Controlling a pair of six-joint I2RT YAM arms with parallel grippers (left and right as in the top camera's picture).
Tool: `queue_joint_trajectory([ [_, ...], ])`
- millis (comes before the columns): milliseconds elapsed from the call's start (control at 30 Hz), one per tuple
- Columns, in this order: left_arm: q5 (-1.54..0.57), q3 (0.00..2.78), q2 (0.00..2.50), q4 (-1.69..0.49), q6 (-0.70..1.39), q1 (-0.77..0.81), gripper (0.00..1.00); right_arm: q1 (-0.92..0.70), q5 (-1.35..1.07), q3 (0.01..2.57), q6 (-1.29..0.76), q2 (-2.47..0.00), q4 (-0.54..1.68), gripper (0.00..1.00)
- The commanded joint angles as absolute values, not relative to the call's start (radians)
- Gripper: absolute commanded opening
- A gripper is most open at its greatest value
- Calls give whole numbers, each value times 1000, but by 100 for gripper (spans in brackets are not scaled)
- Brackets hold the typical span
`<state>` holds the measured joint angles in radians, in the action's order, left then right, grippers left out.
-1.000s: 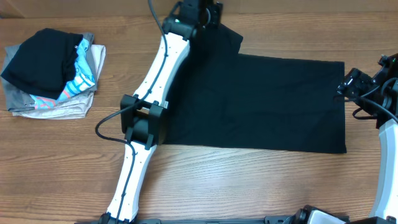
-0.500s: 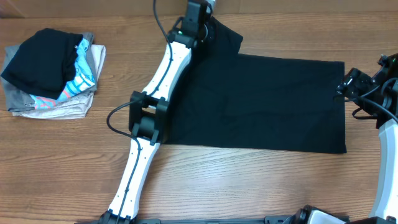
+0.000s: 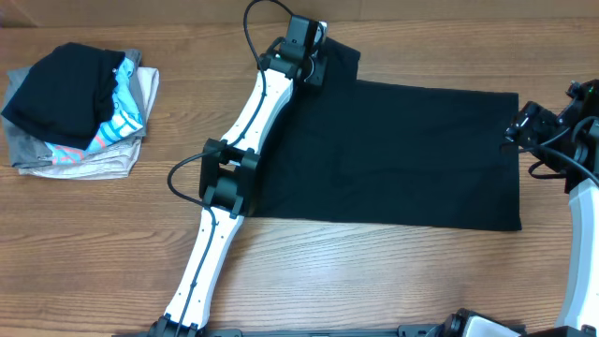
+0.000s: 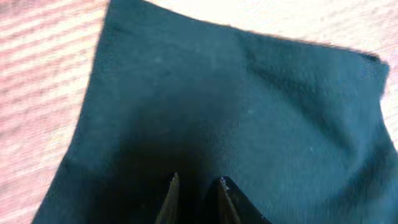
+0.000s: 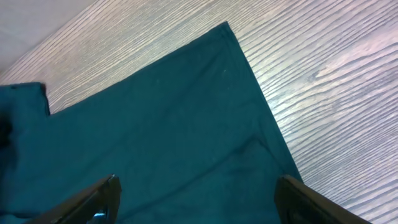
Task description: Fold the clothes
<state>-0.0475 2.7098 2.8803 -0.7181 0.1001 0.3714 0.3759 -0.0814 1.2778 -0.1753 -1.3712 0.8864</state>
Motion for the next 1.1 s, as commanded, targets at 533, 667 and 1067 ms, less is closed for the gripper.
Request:
queue_joint_trajectory([
  [533,-101,2687,2673,-894,134,352,60,403,-87,1325,-72,-1746,675,91],
  [667,-102,2687,2652,-861,135,340,61,430,-91,1327,-16,-1794,596,94],
  [1067,-97,2686,2664,-748,134,282,66,467,-140,1327,109,-1921,462,94],
])
